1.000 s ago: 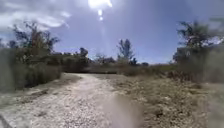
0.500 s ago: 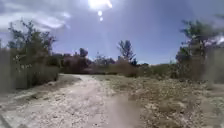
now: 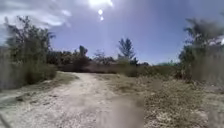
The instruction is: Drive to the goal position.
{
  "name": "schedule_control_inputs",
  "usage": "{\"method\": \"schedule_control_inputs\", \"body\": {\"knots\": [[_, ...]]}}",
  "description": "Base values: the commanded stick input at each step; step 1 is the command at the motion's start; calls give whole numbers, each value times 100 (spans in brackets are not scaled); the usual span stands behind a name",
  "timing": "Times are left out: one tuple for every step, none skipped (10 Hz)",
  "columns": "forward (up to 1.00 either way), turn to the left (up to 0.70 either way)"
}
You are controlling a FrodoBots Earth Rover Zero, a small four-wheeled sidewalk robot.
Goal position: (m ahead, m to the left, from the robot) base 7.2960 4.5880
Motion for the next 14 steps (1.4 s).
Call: {"method": "schedule_control_inputs", "body": {"knots": [[70, 0], [70, 0], [70, 0], [70, 0], [70, 0], [70, 0], [70, 0], [70, 0], [70, 0], [70, 0], [70, 0], [70, 0], [70, 0], [70, 0]]}}
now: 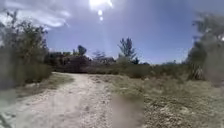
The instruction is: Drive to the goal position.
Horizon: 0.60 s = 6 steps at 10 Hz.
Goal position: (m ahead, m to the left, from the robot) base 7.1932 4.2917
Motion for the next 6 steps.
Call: {"method": "schedule_control_inputs", "body": {"knots": [[70, 0], [70, 0], [70, 0], [70, 0], [70, 0], [70, 0]]}}
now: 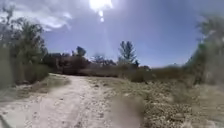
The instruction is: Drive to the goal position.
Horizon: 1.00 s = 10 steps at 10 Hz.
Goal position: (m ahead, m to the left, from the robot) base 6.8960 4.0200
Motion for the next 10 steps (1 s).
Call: {"method": "schedule_control_inputs", "body": {"knots": [[70, 0], [70, 0], [70, 0], [70, 0], [70, 0], [70, 0], [70, 0], [70, 0], [70, 0], [70, 0]]}}
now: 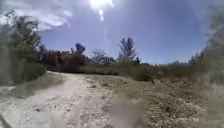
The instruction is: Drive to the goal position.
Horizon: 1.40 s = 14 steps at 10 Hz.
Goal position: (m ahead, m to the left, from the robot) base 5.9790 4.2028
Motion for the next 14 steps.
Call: {"method": "schedule_control_inputs", "body": {"knots": [[70, 0], [70, 0], [70, 26], [70, 35], [70, 35], [70, 35], [70, 35], [70, 35], [70, 35], [70, 22], [70, 7], [70, 0], [70, 0], [70, 0]]}}
